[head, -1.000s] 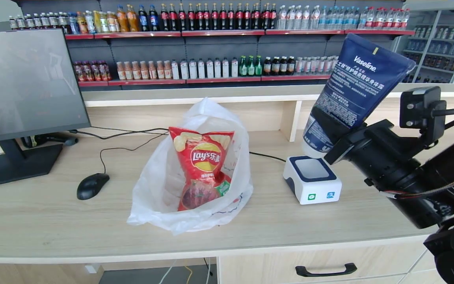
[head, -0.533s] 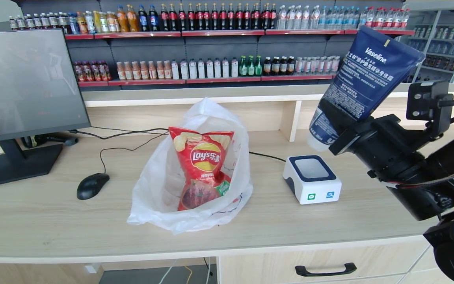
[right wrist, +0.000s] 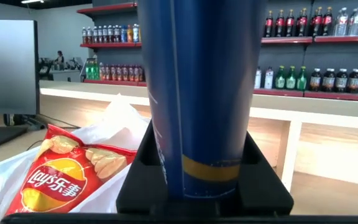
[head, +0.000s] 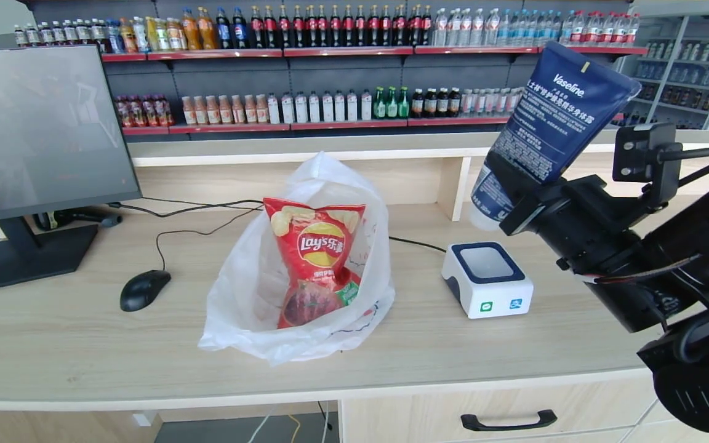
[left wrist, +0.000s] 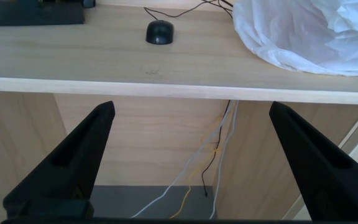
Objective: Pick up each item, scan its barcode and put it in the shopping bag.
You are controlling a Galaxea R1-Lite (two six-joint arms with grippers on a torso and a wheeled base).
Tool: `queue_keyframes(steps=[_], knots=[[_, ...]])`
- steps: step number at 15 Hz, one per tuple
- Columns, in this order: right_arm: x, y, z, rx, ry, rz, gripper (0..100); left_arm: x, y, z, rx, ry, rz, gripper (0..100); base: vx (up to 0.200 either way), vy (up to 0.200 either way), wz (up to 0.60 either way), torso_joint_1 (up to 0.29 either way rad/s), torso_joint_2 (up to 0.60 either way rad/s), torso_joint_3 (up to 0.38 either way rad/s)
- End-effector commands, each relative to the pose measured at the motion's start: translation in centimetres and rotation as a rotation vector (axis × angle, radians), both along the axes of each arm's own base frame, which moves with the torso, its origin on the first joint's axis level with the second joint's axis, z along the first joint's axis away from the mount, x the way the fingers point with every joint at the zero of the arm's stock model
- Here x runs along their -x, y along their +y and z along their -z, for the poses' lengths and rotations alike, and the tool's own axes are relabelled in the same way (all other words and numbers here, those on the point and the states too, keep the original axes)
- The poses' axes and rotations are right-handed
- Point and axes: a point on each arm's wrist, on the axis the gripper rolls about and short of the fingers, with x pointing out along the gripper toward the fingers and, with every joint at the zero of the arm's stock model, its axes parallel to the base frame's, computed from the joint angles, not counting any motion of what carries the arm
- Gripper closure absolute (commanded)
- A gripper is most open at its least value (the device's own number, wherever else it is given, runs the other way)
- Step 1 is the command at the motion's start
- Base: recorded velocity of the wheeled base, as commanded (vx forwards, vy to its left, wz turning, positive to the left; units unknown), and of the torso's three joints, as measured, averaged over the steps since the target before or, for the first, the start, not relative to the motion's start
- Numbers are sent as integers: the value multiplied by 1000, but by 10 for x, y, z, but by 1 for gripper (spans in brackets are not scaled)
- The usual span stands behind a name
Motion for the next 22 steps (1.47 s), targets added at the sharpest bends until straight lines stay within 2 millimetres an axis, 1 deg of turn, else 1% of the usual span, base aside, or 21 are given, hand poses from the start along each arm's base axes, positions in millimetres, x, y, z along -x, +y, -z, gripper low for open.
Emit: queue_keyframes(steps=[1,6,11,19,22], knots=[[-2,0,2,2,5,1,100,0,0,0,0,-1,1,0,-200,0,0,-7,2,2],[-1,-3,2,-8,12,4,100,0,0,0,0,-1,-1,0,0,0,0,0,0,0],[3,-6,2,-6,16,7,100,0,0,0,1,-1,-1,0,0,200,0,2,4,0],[5,-9,0,-9,12,13,100,0,0,0,3,-1,-1,0,0,200,0,2,3,4],[4,-8,2,-6,17,13,100,0,0,0,1,1,1,0,0,0,0,0,0,0]])
